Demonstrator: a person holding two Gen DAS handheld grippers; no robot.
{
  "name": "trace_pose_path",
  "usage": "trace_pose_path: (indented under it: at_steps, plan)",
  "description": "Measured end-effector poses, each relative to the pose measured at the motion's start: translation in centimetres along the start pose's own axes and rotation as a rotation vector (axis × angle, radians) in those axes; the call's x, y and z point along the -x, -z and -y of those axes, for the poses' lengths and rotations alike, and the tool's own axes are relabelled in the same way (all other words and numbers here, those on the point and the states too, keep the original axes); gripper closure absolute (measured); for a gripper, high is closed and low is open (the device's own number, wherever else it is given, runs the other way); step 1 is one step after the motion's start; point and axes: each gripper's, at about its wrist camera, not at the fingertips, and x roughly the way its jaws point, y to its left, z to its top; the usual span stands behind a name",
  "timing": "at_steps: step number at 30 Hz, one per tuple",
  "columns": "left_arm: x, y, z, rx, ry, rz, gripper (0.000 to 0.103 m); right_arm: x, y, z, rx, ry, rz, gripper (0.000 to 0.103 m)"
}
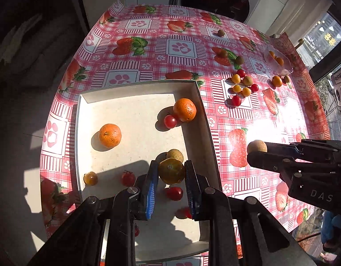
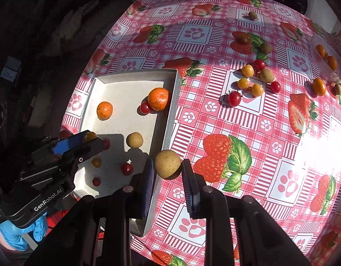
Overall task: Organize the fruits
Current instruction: 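Carry the kiwi and yellow tomato into the white tray and open both tools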
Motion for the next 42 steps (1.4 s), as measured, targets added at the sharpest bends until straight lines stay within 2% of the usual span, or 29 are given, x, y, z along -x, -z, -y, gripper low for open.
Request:
trace_pose_path:
  at_steps: [6, 13, 25, 31, 34, 36, 37, 38, 40, 41, 42]
  plan:
    - [-0.7, 2.3, -2.8, 0.051, -0.022, -0.035, 0.078, -1.7, 0.2, -3.1, 0.052, -0.012, -0.033, 0.075]
    - [-2.5, 3.5, -3.7, 0.073, -0.023, -0.07, 0.078, -4.2, 0.4, -5.0, 0.086, -0.012, -0.085, 0.075]
    - [-6.1, 4.2, -2.8, 0.044, -0.061, -0.14, 0.078, -9.1, -0.4, -5.3, 0.079, 0.028, -0.174, 0.075]
    - [-6.8, 4.8, -3.1, 0.069, -0.068, -0.175, 0.078, -11.0, -0.5, -5.5, 0.081, 0.048, -0.228, 0.074]
    - [-6.8, 4.9, -3.0, 0.066, -0.076, -0.184, 0.077, -11.4, -0.6, -5.7, 0.08, 0.045, -0.241, 0.067]
    - [-6.7, 5.0, -3.1, 0.071, -0.074, -0.186, 0.06, -11.3, -0.7, -5.9, 0.075, 0.016, -0.244, 0.054]
    - [-6.4, 5.4, -3.1, 0.077, -0.086, -0.179, 0.035, -11.2, -0.8, -6.1, 0.075, 0.004, -0.244, 0.05]
    - [-6.1, 5.4, -3.0, 0.078, -0.101, -0.165, 0.021, -11.0, -0.8, -6.4, 0.078, -0.004, -0.239, 0.042]
    - [-5.5, 5.4, -3.1, 0.074, -0.113, -0.148, 0.021, -10.7, -1.1, -7.6, 0.085, -0.007, -0.223, 0.03]
    - [-5.4, 5.4, -3.1, 0.079, -0.105, -0.157, 0.021, -10.2, -1.0, -7.8, 0.083, -0.002, -0.218, 0.022]
    - [-5.3, 5.4, -3.1, 0.086, -0.095, -0.164, 0.021, -9.8, -0.9, -8.0, 0.079, 0.001, -0.214, 0.021]
